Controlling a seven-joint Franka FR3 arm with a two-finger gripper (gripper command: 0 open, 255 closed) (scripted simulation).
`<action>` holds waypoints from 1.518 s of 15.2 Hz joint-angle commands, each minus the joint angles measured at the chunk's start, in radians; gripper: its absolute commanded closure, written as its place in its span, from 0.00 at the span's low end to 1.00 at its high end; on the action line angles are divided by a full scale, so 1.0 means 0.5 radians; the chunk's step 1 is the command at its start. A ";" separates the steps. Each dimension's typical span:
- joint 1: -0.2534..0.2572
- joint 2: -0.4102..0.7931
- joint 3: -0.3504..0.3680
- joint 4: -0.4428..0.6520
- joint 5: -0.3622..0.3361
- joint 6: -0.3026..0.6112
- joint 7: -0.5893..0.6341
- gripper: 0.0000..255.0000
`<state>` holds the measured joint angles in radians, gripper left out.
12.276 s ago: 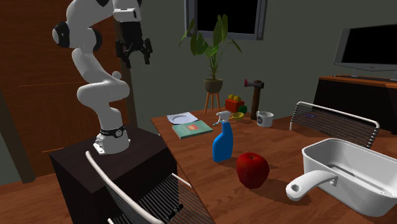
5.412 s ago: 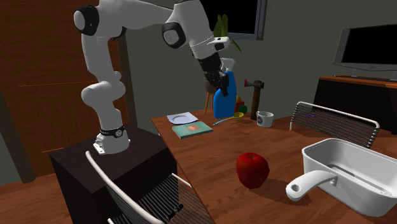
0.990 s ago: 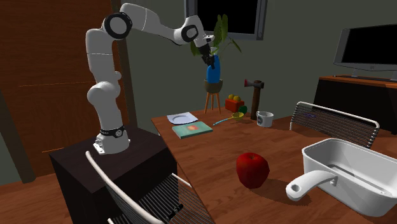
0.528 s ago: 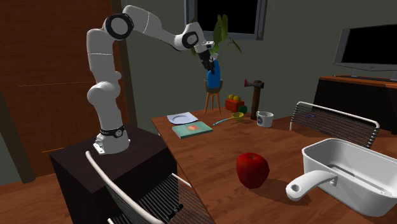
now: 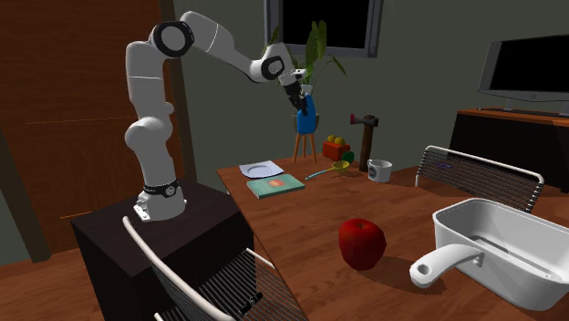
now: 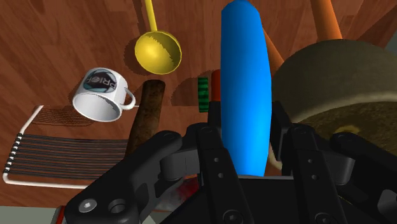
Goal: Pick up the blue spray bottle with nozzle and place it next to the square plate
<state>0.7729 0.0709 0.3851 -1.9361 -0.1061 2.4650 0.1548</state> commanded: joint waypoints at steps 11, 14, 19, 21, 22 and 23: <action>0.014 0.124 -0.021 -0.187 -0.121 0.300 0.094 1.00; 0.022 0.164 -0.031 -0.223 -0.163 0.371 0.126 1.00; 0.040 0.237 -0.058 -0.274 -0.244 0.488 0.189 1.00; 0.050 0.268 -0.072 -0.291 -0.280 0.534 0.218 1.00; 0.055 0.284 -0.080 -0.298 -0.298 0.556 0.232 1.00; 0.061 0.301 -0.088 -0.306 -0.317 0.579 0.248 1.00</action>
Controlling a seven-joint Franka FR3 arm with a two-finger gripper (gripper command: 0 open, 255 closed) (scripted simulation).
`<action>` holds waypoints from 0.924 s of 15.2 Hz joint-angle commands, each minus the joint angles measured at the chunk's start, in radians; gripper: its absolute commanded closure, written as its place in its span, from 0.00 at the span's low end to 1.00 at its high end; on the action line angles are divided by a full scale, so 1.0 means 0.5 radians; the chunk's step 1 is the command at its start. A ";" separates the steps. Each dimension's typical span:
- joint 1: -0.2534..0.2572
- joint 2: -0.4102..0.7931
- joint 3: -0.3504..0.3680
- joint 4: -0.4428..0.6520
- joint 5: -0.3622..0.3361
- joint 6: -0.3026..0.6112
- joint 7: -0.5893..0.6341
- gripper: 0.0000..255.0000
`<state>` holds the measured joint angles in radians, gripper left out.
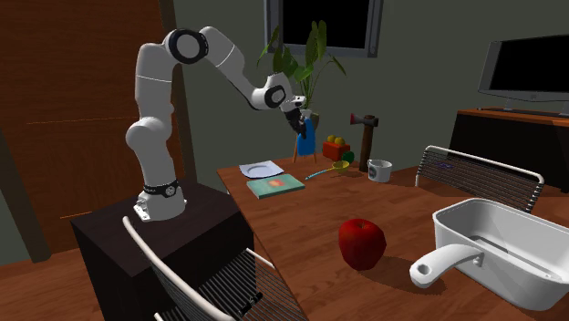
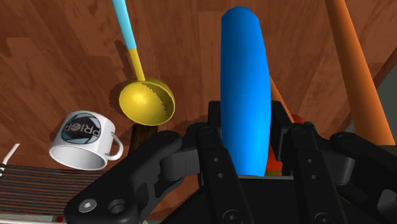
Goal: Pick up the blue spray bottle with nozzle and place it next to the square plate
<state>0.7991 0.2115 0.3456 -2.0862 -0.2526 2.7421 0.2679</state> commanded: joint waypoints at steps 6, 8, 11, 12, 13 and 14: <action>0.056 0.124 -0.075 -0.038 -0.146 0.157 0.120 1.00; 0.076 0.161 -0.102 -0.045 -0.189 0.199 0.155 1.00; 0.111 0.218 -0.148 -0.052 -0.252 0.263 0.209 1.00; 0.121 0.234 -0.161 -0.053 -0.269 0.279 0.223 1.00; 0.121 0.233 -0.162 -0.054 -0.269 0.279 0.223 1.00; 0.121 0.234 -0.162 -0.053 -0.269 0.279 0.223 1.00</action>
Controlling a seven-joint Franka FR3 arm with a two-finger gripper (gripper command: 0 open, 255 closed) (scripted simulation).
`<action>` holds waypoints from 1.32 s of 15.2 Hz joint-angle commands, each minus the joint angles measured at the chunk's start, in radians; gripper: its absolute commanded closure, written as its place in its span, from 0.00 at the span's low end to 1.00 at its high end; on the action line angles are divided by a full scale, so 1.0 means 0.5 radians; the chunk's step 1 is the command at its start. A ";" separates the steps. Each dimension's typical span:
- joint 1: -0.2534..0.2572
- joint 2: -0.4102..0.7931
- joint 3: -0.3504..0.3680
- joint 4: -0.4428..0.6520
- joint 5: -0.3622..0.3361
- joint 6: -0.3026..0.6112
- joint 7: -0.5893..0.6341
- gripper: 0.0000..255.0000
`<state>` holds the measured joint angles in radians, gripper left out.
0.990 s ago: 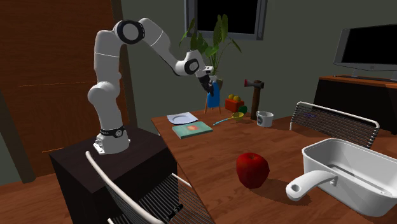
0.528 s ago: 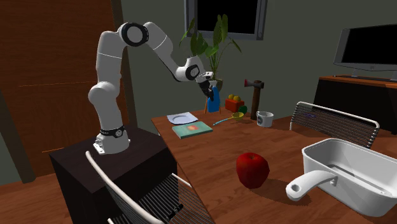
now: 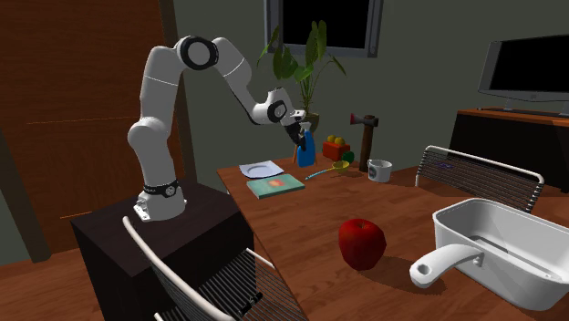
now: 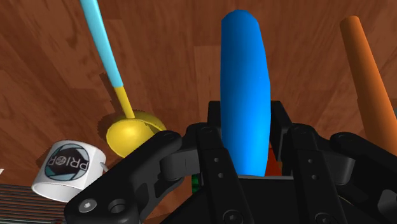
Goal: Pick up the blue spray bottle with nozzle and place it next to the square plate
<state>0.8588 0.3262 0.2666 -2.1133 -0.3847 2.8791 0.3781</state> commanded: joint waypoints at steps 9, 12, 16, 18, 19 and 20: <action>0.002 0.004 -0.004 0.001 -0.004 0.005 0.003 0.00; -0.032 -0.069 0.037 -0.040 0.045 -0.025 -0.035 0.00; -0.118 -0.274 0.143 -0.141 0.213 -0.119 -0.160 0.00; -0.117 -0.274 0.142 -0.141 0.213 -0.119 -0.160 0.00; -0.117 -0.274 0.142 -0.141 0.213 -0.119 -0.161 0.00; -0.117 -0.274 0.142 -0.141 0.213 -0.119 -0.161 0.00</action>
<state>0.8006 0.1906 0.3371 -2.1832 -0.2793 2.8203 0.2988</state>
